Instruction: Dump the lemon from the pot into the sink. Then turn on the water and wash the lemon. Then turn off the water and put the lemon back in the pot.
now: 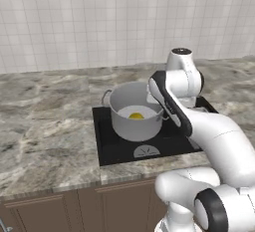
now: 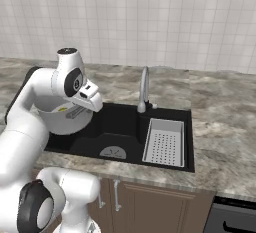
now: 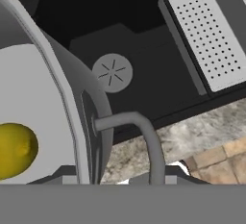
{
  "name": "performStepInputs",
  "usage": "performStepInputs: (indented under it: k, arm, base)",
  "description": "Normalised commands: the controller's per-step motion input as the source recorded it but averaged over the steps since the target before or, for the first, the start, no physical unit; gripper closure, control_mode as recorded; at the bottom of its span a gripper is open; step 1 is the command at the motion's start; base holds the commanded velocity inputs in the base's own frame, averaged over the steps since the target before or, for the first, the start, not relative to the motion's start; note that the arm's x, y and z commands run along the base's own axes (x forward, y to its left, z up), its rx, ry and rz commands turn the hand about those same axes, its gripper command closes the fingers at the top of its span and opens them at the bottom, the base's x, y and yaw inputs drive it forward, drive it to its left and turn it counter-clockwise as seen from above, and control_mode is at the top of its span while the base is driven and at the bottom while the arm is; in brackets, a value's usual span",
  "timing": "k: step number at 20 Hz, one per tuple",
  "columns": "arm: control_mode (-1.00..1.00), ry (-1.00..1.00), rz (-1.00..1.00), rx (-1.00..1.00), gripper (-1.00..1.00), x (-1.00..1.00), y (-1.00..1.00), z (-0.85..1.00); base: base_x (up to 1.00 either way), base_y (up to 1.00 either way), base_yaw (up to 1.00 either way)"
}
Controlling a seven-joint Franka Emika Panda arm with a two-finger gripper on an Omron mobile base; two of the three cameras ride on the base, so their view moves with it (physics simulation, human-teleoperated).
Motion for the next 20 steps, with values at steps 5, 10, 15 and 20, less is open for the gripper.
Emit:
performStepInputs:
  k: [5,10,15,20]
  arm:
    - [-1.0,0.0,0.0,0.0,1.0,0.11,-0.39,0.0]
    - [-1.0,0.0,0.0,0.0,1.0,0.13,-0.28,0.0]
    - [-1.0,0.0,0.0,-0.01,1.0,0.07,-0.24,0.0]
    - [-1.0,0.0,0.0,-0.02,1.0,0.01,-0.19,0.0]
  base:
    - [0.0,0.0,0.0]
    - [0.0,0.0,0.0]
    - [0.0,0.0,0.0]
    - [0.0,0.0,0.0]
